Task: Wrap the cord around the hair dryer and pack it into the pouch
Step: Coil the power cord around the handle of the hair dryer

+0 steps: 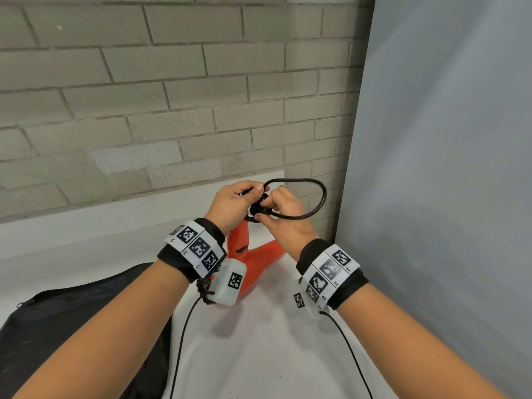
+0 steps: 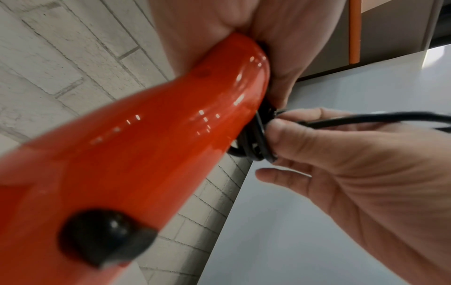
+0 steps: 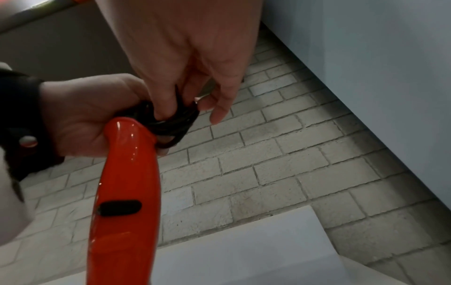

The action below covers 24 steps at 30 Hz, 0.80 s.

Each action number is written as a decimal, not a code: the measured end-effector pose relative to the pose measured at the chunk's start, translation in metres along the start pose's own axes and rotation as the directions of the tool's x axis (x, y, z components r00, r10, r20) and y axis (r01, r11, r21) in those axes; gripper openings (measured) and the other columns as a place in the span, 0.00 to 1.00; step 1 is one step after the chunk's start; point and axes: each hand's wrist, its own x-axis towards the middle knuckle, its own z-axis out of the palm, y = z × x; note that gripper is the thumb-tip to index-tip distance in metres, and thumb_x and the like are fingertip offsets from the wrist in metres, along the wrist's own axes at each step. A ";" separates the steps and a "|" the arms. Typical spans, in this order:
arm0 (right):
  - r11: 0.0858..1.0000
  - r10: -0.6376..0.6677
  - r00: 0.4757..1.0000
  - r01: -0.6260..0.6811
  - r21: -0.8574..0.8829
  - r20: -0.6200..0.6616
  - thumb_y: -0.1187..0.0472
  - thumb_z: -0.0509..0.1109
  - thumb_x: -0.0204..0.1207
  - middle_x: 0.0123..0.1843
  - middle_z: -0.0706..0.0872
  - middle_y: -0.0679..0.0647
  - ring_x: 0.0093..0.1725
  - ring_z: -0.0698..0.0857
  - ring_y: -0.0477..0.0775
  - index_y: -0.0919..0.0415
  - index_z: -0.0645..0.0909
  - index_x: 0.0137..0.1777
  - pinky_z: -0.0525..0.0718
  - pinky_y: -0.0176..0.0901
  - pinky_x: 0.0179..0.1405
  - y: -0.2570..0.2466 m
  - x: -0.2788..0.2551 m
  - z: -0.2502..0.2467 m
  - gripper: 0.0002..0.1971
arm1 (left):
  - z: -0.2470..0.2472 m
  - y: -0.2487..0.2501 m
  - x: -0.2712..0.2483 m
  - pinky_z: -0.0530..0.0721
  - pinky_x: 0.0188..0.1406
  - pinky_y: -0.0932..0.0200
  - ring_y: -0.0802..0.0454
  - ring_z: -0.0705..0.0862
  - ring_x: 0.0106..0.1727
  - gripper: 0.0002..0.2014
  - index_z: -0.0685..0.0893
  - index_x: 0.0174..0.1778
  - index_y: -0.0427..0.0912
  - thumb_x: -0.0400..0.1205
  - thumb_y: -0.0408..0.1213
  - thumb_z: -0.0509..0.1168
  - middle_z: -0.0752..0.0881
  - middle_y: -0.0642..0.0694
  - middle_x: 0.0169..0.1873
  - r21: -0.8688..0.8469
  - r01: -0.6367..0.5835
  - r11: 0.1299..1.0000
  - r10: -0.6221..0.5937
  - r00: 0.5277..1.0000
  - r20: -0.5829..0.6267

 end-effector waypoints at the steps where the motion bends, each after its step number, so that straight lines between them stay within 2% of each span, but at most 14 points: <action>1: 1.000 0.009 1.000 -0.010 -0.023 -0.015 0.71 0.74 0.66 0.38 0.71 0.46 0.44 0.77 0.54 0.63 0.76 0.38 0.79 0.40 0.48 0.000 0.001 0.003 0.09 | 0.000 -0.001 0.000 0.82 0.52 0.55 0.56 0.85 0.42 0.07 0.86 0.43 0.47 0.81 0.36 0.62 0.87 0.51 0.38 -0.010 -0.002 1.000 0.002 1.000 -0.012; 3: 0.997 0.047 0.996 -0.051 -0.056 -0.073 0.70 0.72 0.67 0.43 0.72 0.50 0.44 0.75 0.52 0.58 0.70 0.39 0.75 0.26 0.45 0.001 0.001 0.009 0.13 | 0.001 -0.002 -0.001 0.80 0.44 0.63 0.64 0.84 0.37 0.07 0.86 0.43 0.47 0.80 0.35 0.63 0.86 0.53 0.37 -0.034 -0.013 0.999 0.012 0.999 -0.036; 4: 0.997 0.047 0.994 -0.053 -0.052 -0.103 0.71 0.71 0.68 0.46 0.72 0.54 0.44 0.74 0.51 0.58 0.68 0.41 0.74 0.23 0.43 0.001 0.002 0.010 0.14 | 0.002 -0.002 -0.001 0.79 0.42 0.66 0.67 0.83 0.36 0.07 0.86 0.44 0.45 0.80 0.34 0.63 0.85 0.54 0.37 -0.035 -0.028 0.999 0.027 0.999 -0.039; 5: 0.999 0.032 0.992 -0.036 -0.030 -0.121 0.72 0.70 0.68 0.49 0.74 0.58 0.45 0.76 0.53 0.58 0.68 0.44 0.75 0.23 0.43 0.000 0.003 0.011 0.14 | 0.002 -0.001 -0.002 0.78 0.41 0.69 0.69 0.83 0.36 0.07 0.86 0.46 0.44 0.80 0.33 0.62 0.84 0.54 0.37 -0.020 -0.047 0.999 0.046 0.998 -0.031; 7: 0.999 0.014 0.995 -0.010 0.044 -0.102 0.76 0.65 0.69 0.50 0.77 0.65 0.46 0.82 0.59 0.57 0.67 0.48 0.80 0.35 0.42 -0.001 0.007 0.013 0.16 | 0.002 0.001 -0.003 0.77 0.42 0.72 0.69 0.82 0.38 0.08 0.85 0.50 0.45 0.80 0.32 0.62 0.84 0.55 0.39 0.002 -0.068 0.998 0.068 0.998 0.017; 8: 0.997 0.036 0.997 -0.031 0.067 -0.073 0.77 0.63 0.70 0.48 0.78 0.64 0.44 0.83 0.58 0.58 0.67 0.50 0.82 0.40 0.41 0.000 0.008 0.015 0.16 | 0.001 0.001 -0.002 0.78 0.42 0.71 0.68 0.82 0.39 0.08 0.85 0.51 0.45 0.81 0.33 0.61 0.85 0.55 0.40 0.004 -0.058 0.998 0.057 0.997 0.042; 10: 0.990 0.109 0.994 -0.109 0.090 0.008 0.76 0.61 0.73 0.43 0.80 0.57 0.40 0.83 0.54 0.67 0.65 0.59 0.84 0.41 0.39 0.004 0.011 0.016 0.16 | -0.001 0.000 -0.001 0.79 0.42 0.66 0.65 0.82 0.38 0.08 0.85 0.50 0.44 0.81 0.34 0.61 0.85 0.53 0.39 0.000 -0.015 1.000 0.015 0.998 0.058; 12: 0.987 0.126 0.987 -0.135 0.089 0.094 0.71 0.62 0.76 0.45 0.82 0.54 0.43 0.85 0.50 0.67 0.62 0.63 0.86 0.42 0.45 0.011 0.011 0.015 0.18 | -0.004 -0.001 0.001 0.80 0.46 0.59 0.60 0.82 0.37 0.08 0.85 0.48 0.43 0.81 0.35 0.61 0.85 0.51 0.37 -0.030 0.013 0.999 -0.011 0.999 0.050; 14: 0.994 0.058 0.987 -0.070 0.080 0.152 0.67 0.63 0.78 0.45 0.80 0.46 0.42 0.83 0.36 0.66 0.63 0.64 0.82 0.27 0.46 0.018 0.006 0.010 0.18 | -0.006 -0.001 0.001 0.82 0.44 0.65 0.60 0.84 0.37 0.08 0.85 0.46 0.43 0.82 0.36 0.60 0.86 0.49 0.36 -0.029 0.008 1.000 -0.006 0.997 0.080; 15: 0.996 0.031 0.985 -0.046 0.081 0.172 0.64 0.63 0.79 0.44 0.80 0.45 0.42 0.82 0.35 0.65 0.63 0.65 0.80 0.24 0.44 0.020 0.003 0.008 0.18 | -0.006 -0.001 0.000 0.81 0.40 0.70 0.63 0.84 0.34 0.09 0.85 0.45 0.43 0.82 0.36 0.59 0.85 0.49 0.35 -0.025 0.003 1.000 0.000 0.995 0.104; 17: 0.997 0.018 0.981 -0.033 0.075 0.191 0.57 0.60 0.79 0.47 0.83 0.53 0.44 0.83 0.44 0.60 0.61 0.68 0.80 0.28 0.47 0.027 -0.003 0.005 0.20 | -0.005 -0.001 0.000 0.78 0.32 0.73 0.65 0.81 0.28 0.09 0.84 0.44 0.43 0.83 0.36 0.58 0.84 0.49 0.32 -0.004 0.002 1.000 -0.002 0.992 0.129; 19: 0.999 0.040 0.981 -0.042 0.005 0.191 0.53 0.57 0.79 0.48 0.83 0.61 0.46 0.83 0.55 0.60 0.62 0.67 0.80 0.41 0.48 0.035 -0.005 0.002 0.20 | -0.006 -0.003 0.002 0.76 0.31 0.70 0.62 0.79 0.25 0.10 0.84 0.41 0.45 0.83 0.38 0.58 0.82 0.48 0.31 0.004 0.007 1.000 -0.008 0.993 0.119; 22: 0.985 0.085 0.967 -0.045 -0.169 0.240 0.58 0.58 0.82 0.40 0.78 0.55 0.38 0.75 0.52 0.66 0.73 0.57 0.72 0.37 0.36 0.046 -0.007 -0.002 0.11 | -0.010 -0.003 0.006 0.75 0.30 0.66 0.61 0.76 0.23 0.10 0.83 0.40 0.47 0.83 0.37 0.57 0.81 0.49 0.32 -0.059 0.035 0.998 -0.032 0.999 0.039; 24: 0.957 0.117 0.947 -0.027 -0.290 0.298 0.59 0.58 0.82 0.41 0.79 0.54 0.41 0.77 0.53 0.65 0.78 0.52 0.75 0.37 0.40 0.059 -0.012 -0.005 0.11 | -0.015 -0.002 0.007 0.72 0.27 0.69 0.59 0.72 0.22 0.10 0.83 0.48 0.48 0.84 0.35 0.56 0.79 0.49 0.33 -0.099 0.040 0.994 -0.039 0.999 0.010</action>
